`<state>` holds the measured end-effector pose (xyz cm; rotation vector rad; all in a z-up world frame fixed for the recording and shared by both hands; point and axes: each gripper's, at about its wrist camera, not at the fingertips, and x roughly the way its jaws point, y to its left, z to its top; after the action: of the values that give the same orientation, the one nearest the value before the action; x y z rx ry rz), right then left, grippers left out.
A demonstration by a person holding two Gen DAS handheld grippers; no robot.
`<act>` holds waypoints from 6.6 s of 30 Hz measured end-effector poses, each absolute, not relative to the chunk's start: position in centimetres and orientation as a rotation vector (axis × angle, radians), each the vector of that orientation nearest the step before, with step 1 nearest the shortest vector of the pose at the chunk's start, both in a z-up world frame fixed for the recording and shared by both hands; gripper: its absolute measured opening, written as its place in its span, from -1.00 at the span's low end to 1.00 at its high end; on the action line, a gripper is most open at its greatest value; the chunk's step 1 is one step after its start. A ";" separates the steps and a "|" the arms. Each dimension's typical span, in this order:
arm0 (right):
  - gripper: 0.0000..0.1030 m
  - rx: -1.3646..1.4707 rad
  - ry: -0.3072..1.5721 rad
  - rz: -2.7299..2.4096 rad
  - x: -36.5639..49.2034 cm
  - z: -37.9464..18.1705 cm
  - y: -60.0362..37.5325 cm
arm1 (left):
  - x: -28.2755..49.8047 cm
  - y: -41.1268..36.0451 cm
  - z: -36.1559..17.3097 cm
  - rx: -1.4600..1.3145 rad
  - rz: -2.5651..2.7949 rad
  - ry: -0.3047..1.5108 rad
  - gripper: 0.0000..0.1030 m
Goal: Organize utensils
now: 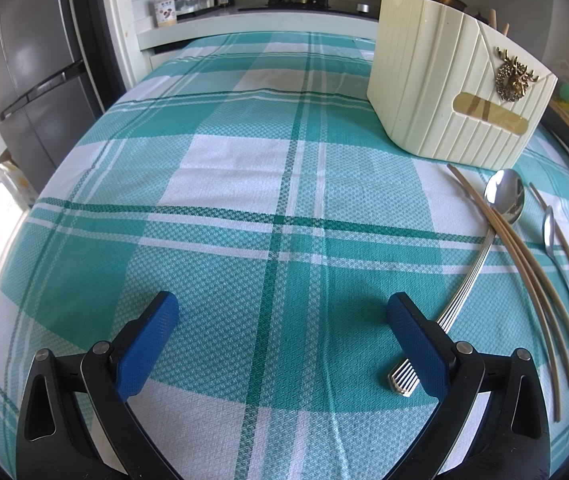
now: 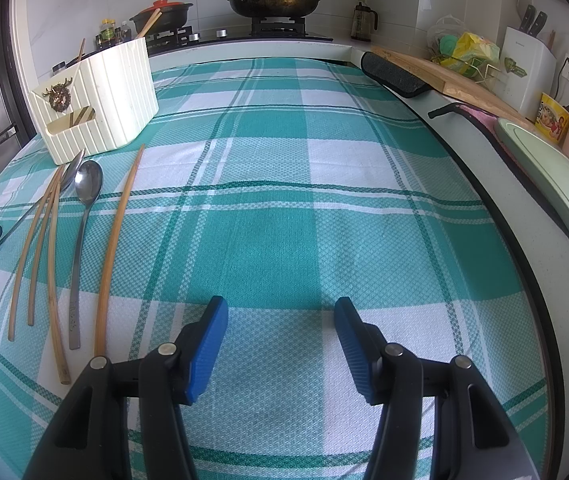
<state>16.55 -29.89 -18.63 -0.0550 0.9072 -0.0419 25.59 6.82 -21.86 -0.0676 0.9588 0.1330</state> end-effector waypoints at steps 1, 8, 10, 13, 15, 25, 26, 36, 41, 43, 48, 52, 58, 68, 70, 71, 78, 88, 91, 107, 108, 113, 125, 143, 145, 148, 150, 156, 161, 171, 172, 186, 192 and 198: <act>0.09 -0.055 0.907 -0.042 16.6 -18.6 -29.9 | 25.6 6.8 -21.9 -0.068 0.133 0.959 0.99; 0.10 -0.055 0.907 -0.042 16.6 -18.6 -29.9 | 25.6 6.8 -21.9 -0.068 0.133 0.959 0.99; 0.10 -0.055 0.907 -0.042 16.6 -18.6 -29.9 | 25.6 6.8 -21.9 -0.068 0.133 0.959 0.99; 0.10 -0.055 0.907 -0.042 16.5 -18.6 -29.9 | 25.6 6.8 -21.9 -0.068 0.133 0.959 0.99; 0.10 -0.055 0.907 -0.042 16.5 -18.6 -29.9 | 25.6 6.8 -21.9 -0.068 0.133 0.959 0.99; 0.10 -0.056 0.907 -0.042 16.5 -18.6 -29.9 | 25.7 6.9 -21.9 -0.066 0.131 0.963 0.99; 0.10 -0.055 0.907 -0.042 16.5 -18.6 -29.9 | 25.7 6.9 -21.9 -0.062 0.125 0.964 0.99; 0.10 -0.055 0.907 -0.042 16.5 -18.6 -29.9 | 24.1 6.9 -21.5 -0.061 0.069 0.977 0.99; 0.10 -0.050 0.907 -0.039 16.5 -18.6 -30.0 | 21.6 6.6 -19.3 -0.091 0.025 0.899 0.99; 0.11 -0.048 0.907 -0.038 16.5 -18.6 -30.0 | 20.7 6.4 -18.1 -0.067 0.026 0.864 0.99; 0.11 -0.058 0.907 -0.046 16.5 -18.7 -29.8 | 18.8 6.8 -15.8 -0.079 0.006 0.815 0.99; 0.11 -0.056 0.907 -0.047 16.5 -18.6 -29.9 | 17.8 7.2 -15.1 -0.089 0.002 0.800 0.99; 0.12 -0.053 0.907 -0.047 16.5 -18.6 -29.9 | 16.8 7.2 -15.0 -0.080 -0.006 0.803 0.99; 0.12 0.091 0.854 -0.034 15.1 -15.4 -29.9 | 15.9 9.4 -14.7 -0.069 0.050 0.797 0.99; 0.12 0.069 0.839 -0.014 14.7 -14.4 -28.7 | 15.9 10.0 -15.1 -0.086 0.062 0.809 0.99; 0.12 0.059 0.831 -0.001 14.4 -14.1 -28.1 | 15.9 10.1 -15.3 -0.095 0.066 0.814 0.99; 0.12 0.026 0.833 0.080 13.2 -13.9 -24.4 | 15.7 9.7 -15.7 -0.092 0.048 0.826 0.99; 0.12 0.005 0.838 0.126 12.4 -14.4 -22.1 | 15.8 9.6 -16.3 -0.087 0.046 0.843 0.99; 0.12 0.014 0.843 0.122 12.5 -14.8 -22.2 | 15.8 9.5 -16.6 -0.086 0.046 0.852 0.99; 0.12 0.020 0.848 0.117 12.2 -15.4 -22.2 | 16.6 8.6 -17.3 -0.081 0.027 0.890 0.99; 0.12 0.019 0.841 0.116 12.2 -15.3 -22.2 | 16.8 8.6 -17.3 -0.092 0.016 0.897 0.99; 0.12 0.041 0.839 0.101 12.2 -15.4 -22.8 | 17.5 7.8 -17.6 -0.119 -0.034 0.926 0.99; 0.12 0.018 0.858 0.079 12.6 -15.3 -23.0 | 21.7 1.9 -16.0 0.050 -0.187 0.941 0.99; 0.12 0.024 0.875 0.084 14.5 -14.7 -24.0 | 23.8 -7.5 -20.1 0.073 -0.102 1.004 0.18; 0.12 -0.007 0.900 0.112 16.1 -14.9 -23.1 | 23.4 -7.4 -20.0 0.070 -0.109 0.981 0.06; 0.12 -0.061 0.944 0.145 18.5 -15.9 -21.6 | 23.2 -7.7 -19.8 0.090 -0.138 0.977 -0.30; 0.11 -0.082 0.972 0.162 19.8 -16.6 -20.8 | 23.1 -7.7 -19.7 0.101 -0.151 0.979 -0.46; -0.40 -0.148 1.028 0.194 21.0 -18.6 -19.5 | 23.0 -6.8 -19.7 0.077 -0.197 0.994 -0.49; -0.79 -0.136 1.042 0.140 20.5 -18.4 -20.9 | 22.6 -5.1 -19.6 0.083 -0.248 1.021 -0.49; -0.80 -0.110 1.045 0.056 18.5 -18.3 -22.5 | 20.4 -0.3 -19.3 0.063 -0.285 1.078 -0.80; -0.80 -0.110 1.048 0.050 18.4 -18.3 -22.7 | 20.0 0.4 -19.3 0.062 -0.295 1.085 -0.80; -0.61 -0.087 1.153 0.054 17.0 -17.9 -24.6 | 17.7 5.5 -18.9 0.166 -0.313 1.110 -0.36; -0.26 -0.164 1.222 0.170 18.3 -17.2 -23.1 | 19.3 5.3 -18.9 0.183 -0.331 1.125 0.39; -0.26 -0.282 1.271 0.200 21.2 -18.2 -22.0 | 21.4 5.7 -19.8 0.191 -0.298 1.163 0.34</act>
<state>21.20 -21.97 -18.23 -0.2818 1.2713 0.1998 21.36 5.68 -19.78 0.1914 1.1631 -0.2984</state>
